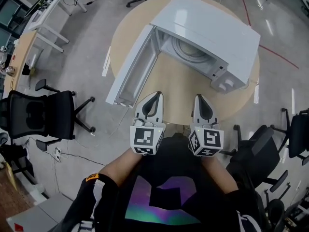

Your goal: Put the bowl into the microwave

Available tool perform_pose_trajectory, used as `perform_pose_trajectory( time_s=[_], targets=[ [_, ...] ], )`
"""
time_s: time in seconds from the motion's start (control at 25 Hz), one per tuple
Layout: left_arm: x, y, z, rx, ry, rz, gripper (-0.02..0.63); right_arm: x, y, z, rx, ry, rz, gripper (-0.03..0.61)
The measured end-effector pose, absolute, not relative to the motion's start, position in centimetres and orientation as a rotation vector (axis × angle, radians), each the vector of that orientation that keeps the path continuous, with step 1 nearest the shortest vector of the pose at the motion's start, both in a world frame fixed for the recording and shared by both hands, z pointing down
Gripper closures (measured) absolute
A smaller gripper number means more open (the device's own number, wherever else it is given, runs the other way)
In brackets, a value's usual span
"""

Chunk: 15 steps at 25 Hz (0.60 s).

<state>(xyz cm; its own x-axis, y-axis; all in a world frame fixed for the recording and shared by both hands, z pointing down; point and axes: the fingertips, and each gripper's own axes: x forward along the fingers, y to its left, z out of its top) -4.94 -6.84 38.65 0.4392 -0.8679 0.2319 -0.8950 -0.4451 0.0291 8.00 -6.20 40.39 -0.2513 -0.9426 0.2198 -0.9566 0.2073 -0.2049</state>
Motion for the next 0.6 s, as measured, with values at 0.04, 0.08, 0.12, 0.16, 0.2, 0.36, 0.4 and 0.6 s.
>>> perform_pose_trajectory(
  time_s=[0.04, 0.08, 0.12, 0.16, 0.2, 0.36, 0.4, 0.6],
  targets=[
    [-5.4, -6.3, 38.4, 2.547, -1.560, 0.271, 0.569, 7.6, -5.6, 40.3, 1.900, -2.392, 0.458, 0.560],
    [-5.8, -5.8, 38.2, 2.556, -1.553, 0.266, 0.570, 7.2, -5.0, 40.2, 1.902, -2.382, 0.448, 0.560],
    [-6.2, -5.2, 38.0, 2.562, -1.544, 0.259, 0.569, 6.6, -4.3, 40.1, 1.901, -2.375, 0.441, 0.561],
    [-6.5, -4.6, 38.0, 2.567, -1.535, 0.254, 0.571, 6.1, -3.7, 40.0, 1.899, -2.372, 0.437, 0.561],
    [-6.9, -3.9, 37.9, 2.569, -1.528, 0.250, 0.569, 5.6, -3.1, 39.9, 1.896, -2.370, 0.434, 0.561],
    [-8.0, -1.3, 37.9, 2.592, -1.491, 0.240, 0.569, 4.1, -0.5, 39.9, 1.894, -2.354, 0.435, 0.563],
    [-8.2, -0.7, 37.9, 2.596, -1.482, 0.240, 0.569, 3.9, 0.1, 40.1, 1.898, -2.345, 0.440, 0.563],
    [-8.9, 1.5, 38.3, 2.609, -1.448, 0.245, 0.569, 3.1, 2.5, 40.4, 1.916, -2.327, 0.448, 0.565]
  ],
)
